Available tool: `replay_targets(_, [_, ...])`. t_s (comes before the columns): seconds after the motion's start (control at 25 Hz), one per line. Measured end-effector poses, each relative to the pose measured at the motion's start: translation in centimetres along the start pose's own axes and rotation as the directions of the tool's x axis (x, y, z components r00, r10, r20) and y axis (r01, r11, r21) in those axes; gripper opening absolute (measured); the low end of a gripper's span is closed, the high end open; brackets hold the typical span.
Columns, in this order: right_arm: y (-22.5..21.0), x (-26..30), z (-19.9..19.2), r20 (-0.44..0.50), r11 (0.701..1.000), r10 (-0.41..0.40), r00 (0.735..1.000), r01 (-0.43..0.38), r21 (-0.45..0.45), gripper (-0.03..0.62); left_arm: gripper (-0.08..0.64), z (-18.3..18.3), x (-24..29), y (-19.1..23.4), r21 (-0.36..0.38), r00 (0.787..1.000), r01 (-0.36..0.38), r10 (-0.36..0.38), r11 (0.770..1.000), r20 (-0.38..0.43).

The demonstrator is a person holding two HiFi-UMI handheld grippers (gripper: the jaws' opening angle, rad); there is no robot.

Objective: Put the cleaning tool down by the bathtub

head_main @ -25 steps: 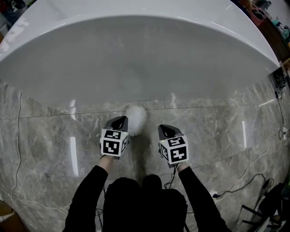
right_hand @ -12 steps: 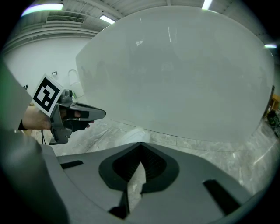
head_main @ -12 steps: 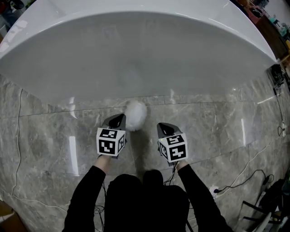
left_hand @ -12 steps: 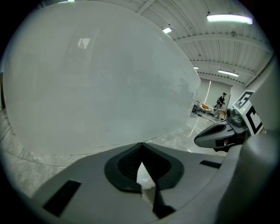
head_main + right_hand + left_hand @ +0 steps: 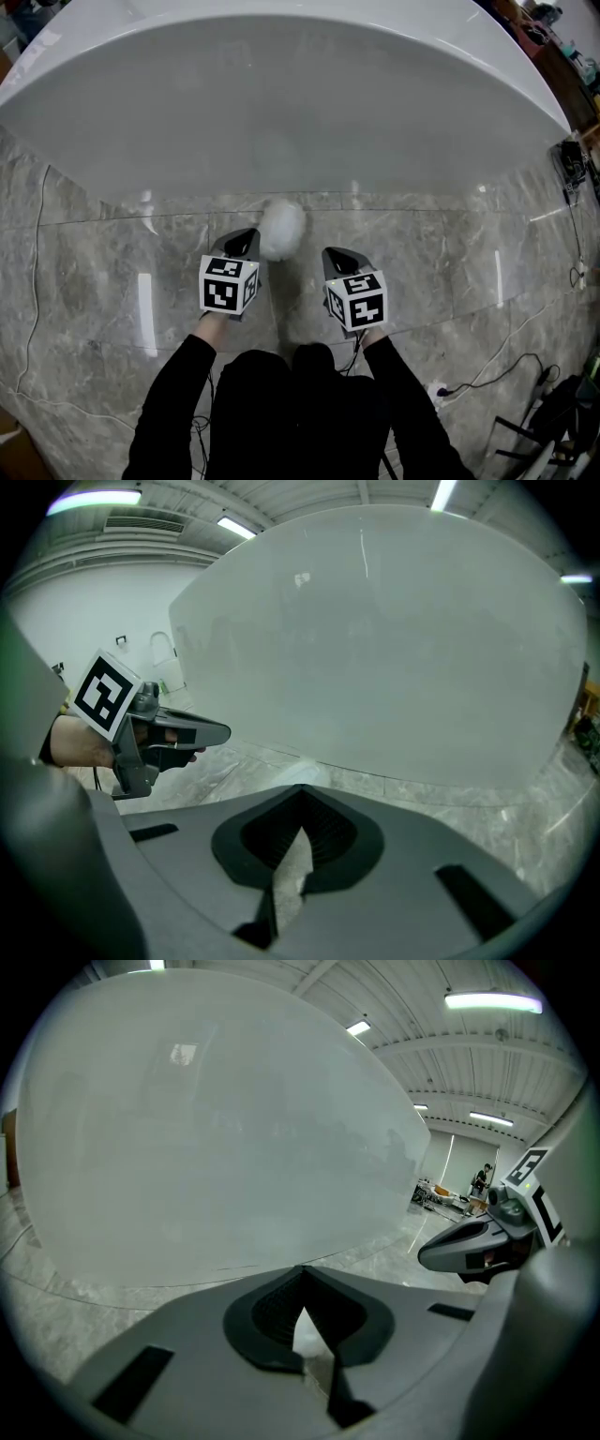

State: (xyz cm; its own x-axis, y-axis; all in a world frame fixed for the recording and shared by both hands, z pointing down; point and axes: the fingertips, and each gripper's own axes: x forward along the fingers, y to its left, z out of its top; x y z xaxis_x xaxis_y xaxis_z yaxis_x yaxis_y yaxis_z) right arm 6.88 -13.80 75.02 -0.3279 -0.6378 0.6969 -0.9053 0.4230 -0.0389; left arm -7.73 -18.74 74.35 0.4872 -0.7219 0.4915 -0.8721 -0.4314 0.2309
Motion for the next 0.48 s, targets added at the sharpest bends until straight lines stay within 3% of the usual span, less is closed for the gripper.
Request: replay_targets(0.48, [1.9,-1.0,-1.0,-0.006,1.000,0.005,1.000,-0.005,-0.004,0.000,0.008,-1.2,-1.7,-0.8,-0.024,1.000,0.002,-0.002,1.000,-0.002])
